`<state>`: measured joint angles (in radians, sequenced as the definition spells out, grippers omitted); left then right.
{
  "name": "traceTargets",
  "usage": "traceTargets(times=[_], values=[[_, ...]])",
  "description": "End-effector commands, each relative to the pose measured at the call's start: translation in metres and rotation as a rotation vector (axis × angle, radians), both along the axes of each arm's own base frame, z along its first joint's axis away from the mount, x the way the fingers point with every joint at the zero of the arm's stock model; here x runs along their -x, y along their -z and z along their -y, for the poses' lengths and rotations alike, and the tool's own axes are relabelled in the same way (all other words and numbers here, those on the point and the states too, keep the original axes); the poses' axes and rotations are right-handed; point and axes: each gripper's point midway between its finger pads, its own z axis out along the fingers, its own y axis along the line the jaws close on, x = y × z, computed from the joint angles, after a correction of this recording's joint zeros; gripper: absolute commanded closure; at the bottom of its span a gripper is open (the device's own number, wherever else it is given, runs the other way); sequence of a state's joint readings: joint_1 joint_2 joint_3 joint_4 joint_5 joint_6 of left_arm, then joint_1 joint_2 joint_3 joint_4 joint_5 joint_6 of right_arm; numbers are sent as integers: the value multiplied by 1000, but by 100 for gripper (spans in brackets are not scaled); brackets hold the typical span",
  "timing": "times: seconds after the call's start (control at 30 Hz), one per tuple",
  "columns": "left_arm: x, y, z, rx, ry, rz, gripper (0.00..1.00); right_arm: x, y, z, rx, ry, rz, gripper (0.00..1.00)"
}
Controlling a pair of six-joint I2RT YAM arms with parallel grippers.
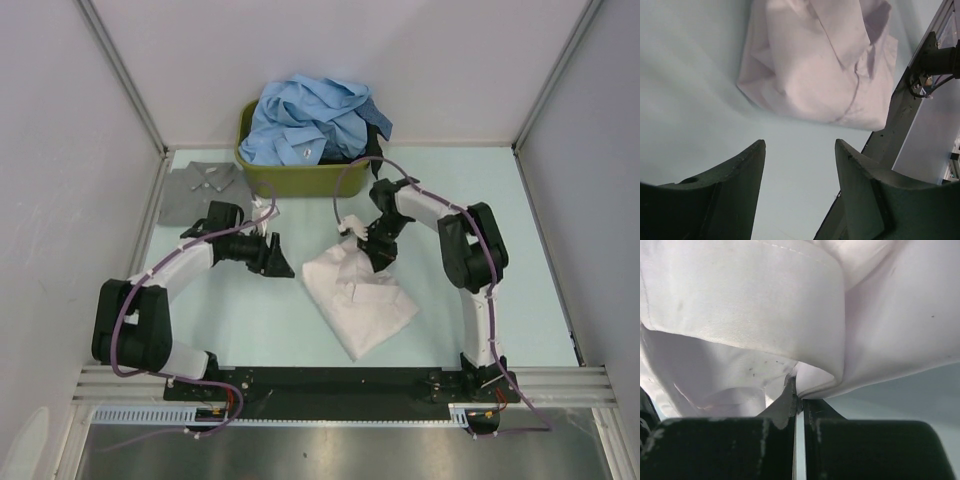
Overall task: Fold and stack the long sleeve shirts
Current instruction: Fold the shirt
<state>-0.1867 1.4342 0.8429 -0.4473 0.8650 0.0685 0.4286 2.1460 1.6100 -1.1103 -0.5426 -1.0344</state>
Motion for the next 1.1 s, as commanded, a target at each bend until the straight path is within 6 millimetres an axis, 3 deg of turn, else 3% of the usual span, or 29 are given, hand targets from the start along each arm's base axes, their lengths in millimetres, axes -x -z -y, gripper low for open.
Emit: traceTargets(times=[0.0, 0.07, 0.1, 0.2, 0.23, 0.47, 0.57, 0.63, 0.7, 0.73, 0.8, 0.83, 0.93, 1.0, 1.03, 1.07], values=[[10, -15, 1, 85, 77, 69, 37, 21, -5, -37, -138, -327, 108, 100], [21, -21, 3, 118, 160, 113, 38, 16, 1, -49, -153, -389, 129, 100], [29, -19, 0, 100, 248, 186, 37, 0, -7, -59, -176, -411, 183, 100], [45, -8, -10, 50, 425, 322, 32, -16, 2, -70, -184, -493, 207, 99], [46, -5, -12, 37, 447, 337, 30, -27, -6, -78, -196, -521, 250, 99], [54, 10, -10, 62, 488, 278, 28, -63, -3, -103, -196, -713, 456, 100], [52, 15, -9, 51, 475, 268, 26, -82, -6, -106, -181, -759, 543, 93], [45, 21, -11, 11, 464, 288, 26, -98, -21, -105, -188, -747, 621, 74], [40, 25, -11, -11, 447, 288, 27, -101, -32, -104, -204, -724, 665, 57], [37, 27, -14, -35, 436, 288, 27, -110, -57, -109, -235, -703, 744, 51], [30, 28, -14, -50, 406, 287, 27, -114, -76, -111, -253, -614, 776, 38], [27, 28, -14, -57, 399, 290, 27, -120, -102, -115, -268, -569, 837, 38], [17, 25, -12, -61, 367, 278, 29, -117, -146, -104, -301, -342, 810, 38], [19, 23, -9, -45, 367, 246, 31, -110, -152, -78, -296, -109, 671, 39], [22, 23, -7, -44, 415, 280, 31, -98, -165, -72, -336, -33, 615, 39], [32, 26, -8, -62, 452, 277, 31, -98, -166, -52, -340, 56, 557, 39]])
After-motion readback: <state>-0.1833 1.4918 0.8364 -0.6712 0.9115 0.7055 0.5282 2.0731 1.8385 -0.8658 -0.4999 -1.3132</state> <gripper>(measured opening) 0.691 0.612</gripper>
